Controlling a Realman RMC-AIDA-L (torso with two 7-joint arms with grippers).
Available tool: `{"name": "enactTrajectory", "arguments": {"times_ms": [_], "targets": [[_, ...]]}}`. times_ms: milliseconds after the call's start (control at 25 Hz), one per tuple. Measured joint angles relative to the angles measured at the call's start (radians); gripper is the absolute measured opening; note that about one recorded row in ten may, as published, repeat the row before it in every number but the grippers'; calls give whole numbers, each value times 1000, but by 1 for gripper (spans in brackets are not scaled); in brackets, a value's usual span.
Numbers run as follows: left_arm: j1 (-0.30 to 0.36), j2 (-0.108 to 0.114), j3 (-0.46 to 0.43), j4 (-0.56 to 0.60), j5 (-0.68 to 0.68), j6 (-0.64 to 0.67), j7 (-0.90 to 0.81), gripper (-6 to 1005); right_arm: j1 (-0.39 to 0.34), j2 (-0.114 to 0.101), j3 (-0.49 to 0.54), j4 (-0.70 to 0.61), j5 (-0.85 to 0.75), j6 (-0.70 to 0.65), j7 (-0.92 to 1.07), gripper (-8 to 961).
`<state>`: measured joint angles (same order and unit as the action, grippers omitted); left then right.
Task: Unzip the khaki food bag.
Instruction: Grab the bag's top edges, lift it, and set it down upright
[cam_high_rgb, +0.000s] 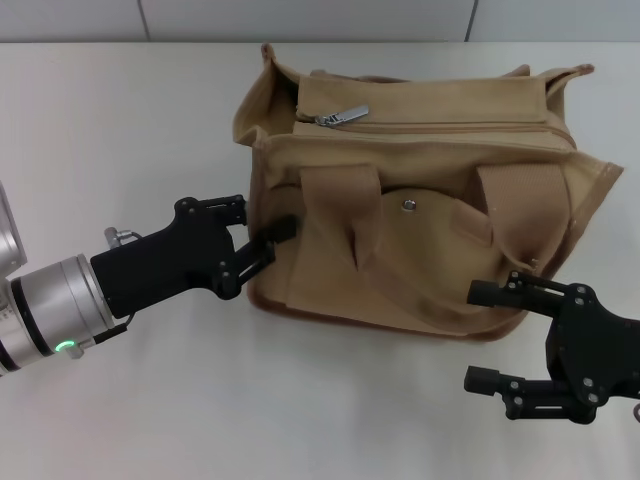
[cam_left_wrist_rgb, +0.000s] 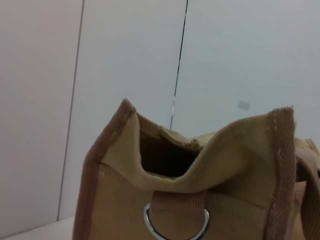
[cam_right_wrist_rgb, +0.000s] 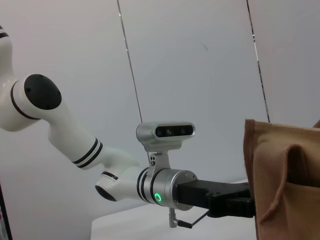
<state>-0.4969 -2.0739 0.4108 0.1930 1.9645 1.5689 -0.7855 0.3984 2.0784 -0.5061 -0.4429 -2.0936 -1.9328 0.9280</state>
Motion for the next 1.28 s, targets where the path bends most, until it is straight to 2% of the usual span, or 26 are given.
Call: {"name": "enactTrajectory", "arguments": {"times_ms": [320,520,560,600,680,760,920,960,1000,1080,1160,1280], "targets": [[18,0,-1,-21,-75,1,39,133,3,1,0,1,0,10,0,839],[46,2,-1,-19,-214,22,50,69,4,2,0,3,8,17,0,839],[60,5,-3,-19,-303,63,49,56,4,2,0,10,13,24,0,839],[60,5,-3,-19,-303,63,49,56,4,2,0,10,13,24,0,839],[80,4,-5,-24,-393,130,56,56,7,2,0,20,14,34,0,839],[89,1,-1,-33,-424,198,92,56,12,2,0,35,19,51,-6,839],[82,1,76,-55,-414,288,214,56,11,2,0,53,53,68,-16,839],[67,0,155,-57,-410,277,254,55,3,2,0,62,105,77,-24,839],[67,0,155,-57,-410,277,254,55,3,2,0,62,105,77,-24,839],[47,-1,232,-63,-410,239,271,55,-10,2,0,79,167,84,-54,839],[40,-3,254,-69,-410,219,275,55,-28,2,0,131,259,97,-157,839],[12,-6,282,-117,-409,179,309,55,-36,4,0,182,315,104,-262,839]]}}
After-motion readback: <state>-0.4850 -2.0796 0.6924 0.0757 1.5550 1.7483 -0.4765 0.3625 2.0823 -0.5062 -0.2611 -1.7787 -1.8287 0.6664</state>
